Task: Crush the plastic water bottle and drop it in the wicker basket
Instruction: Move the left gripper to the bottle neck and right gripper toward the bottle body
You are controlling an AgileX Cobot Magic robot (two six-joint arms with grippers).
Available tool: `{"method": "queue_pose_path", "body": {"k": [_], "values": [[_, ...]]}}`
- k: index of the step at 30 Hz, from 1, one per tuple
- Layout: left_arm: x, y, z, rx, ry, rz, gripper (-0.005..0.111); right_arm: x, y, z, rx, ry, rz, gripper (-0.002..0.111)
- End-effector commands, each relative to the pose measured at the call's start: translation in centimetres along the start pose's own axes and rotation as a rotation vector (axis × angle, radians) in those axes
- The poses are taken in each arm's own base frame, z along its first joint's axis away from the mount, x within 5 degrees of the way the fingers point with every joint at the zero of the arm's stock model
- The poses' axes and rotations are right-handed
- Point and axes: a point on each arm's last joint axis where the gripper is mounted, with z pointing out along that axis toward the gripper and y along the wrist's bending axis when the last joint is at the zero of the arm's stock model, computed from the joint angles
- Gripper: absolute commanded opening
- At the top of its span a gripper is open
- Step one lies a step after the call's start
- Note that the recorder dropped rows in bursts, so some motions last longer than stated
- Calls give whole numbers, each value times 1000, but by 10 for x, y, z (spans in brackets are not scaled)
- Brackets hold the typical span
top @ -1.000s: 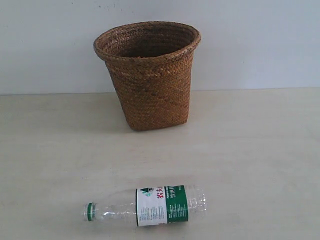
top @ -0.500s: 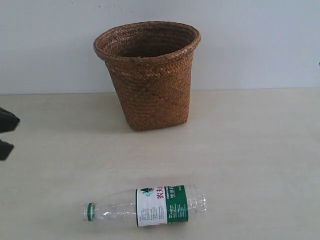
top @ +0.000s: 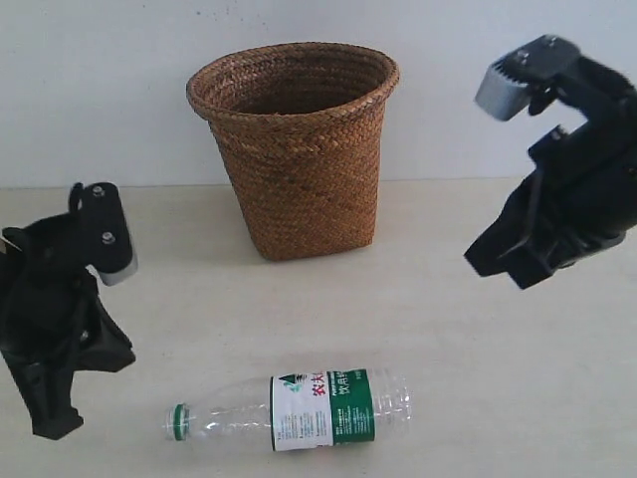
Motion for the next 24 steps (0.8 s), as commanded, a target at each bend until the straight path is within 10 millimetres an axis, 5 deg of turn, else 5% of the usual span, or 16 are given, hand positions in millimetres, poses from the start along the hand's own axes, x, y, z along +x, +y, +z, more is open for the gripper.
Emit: {"method": "queue_pose_path", "body": {"k": [1,10,24], "values": [[-6,-1,20,73,-39,110,11,-3,1,27,-56,53,-29,0],[0,-4,60,201,-41,394,65,0,5,74,-139,154,-32,0],[6,1,101,191,-29,285,68,-3,-1,84,-119,144,-22,0]]}}
